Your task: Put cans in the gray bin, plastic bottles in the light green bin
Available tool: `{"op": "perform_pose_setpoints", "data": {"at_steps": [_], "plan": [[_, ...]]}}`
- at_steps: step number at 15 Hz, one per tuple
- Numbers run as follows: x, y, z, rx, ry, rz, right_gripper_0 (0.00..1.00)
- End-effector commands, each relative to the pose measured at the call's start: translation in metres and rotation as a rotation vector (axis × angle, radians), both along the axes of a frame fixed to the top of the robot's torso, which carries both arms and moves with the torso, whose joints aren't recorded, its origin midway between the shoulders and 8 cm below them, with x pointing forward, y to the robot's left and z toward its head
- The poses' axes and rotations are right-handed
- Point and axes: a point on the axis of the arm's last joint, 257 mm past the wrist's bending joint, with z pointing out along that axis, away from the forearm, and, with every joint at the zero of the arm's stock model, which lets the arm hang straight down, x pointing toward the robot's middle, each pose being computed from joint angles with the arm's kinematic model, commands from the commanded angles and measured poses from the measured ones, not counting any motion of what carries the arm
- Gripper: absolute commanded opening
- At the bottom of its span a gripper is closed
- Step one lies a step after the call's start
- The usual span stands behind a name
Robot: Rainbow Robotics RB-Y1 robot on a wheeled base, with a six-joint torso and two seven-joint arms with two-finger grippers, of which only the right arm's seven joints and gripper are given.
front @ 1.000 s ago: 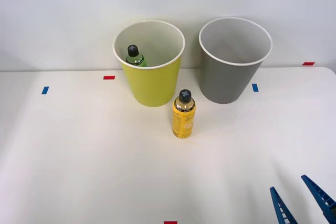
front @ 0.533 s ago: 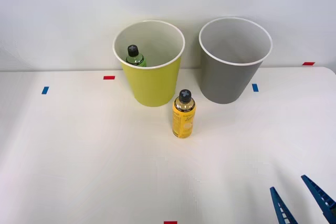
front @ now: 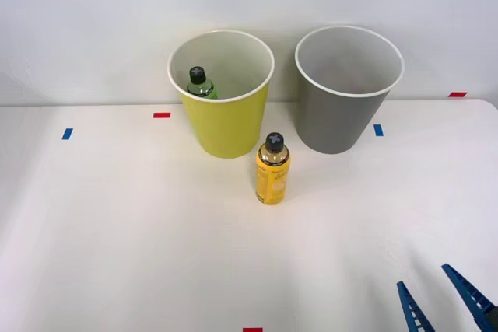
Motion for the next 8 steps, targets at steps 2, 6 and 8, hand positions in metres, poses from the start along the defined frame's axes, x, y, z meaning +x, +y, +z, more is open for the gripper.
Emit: {"op": "perform_pose_setpoints", "data": {"at_steps": [2,6,8], "plan": [[-0.001,0.013,0.002,0.021,0.004,0.072,0.82],[-0.001,0.037,0.012,0.018,-0.064,0.101,0.97],[0.009,0.047,0.009,0.018,-0.062,0.089,1.00]]}}
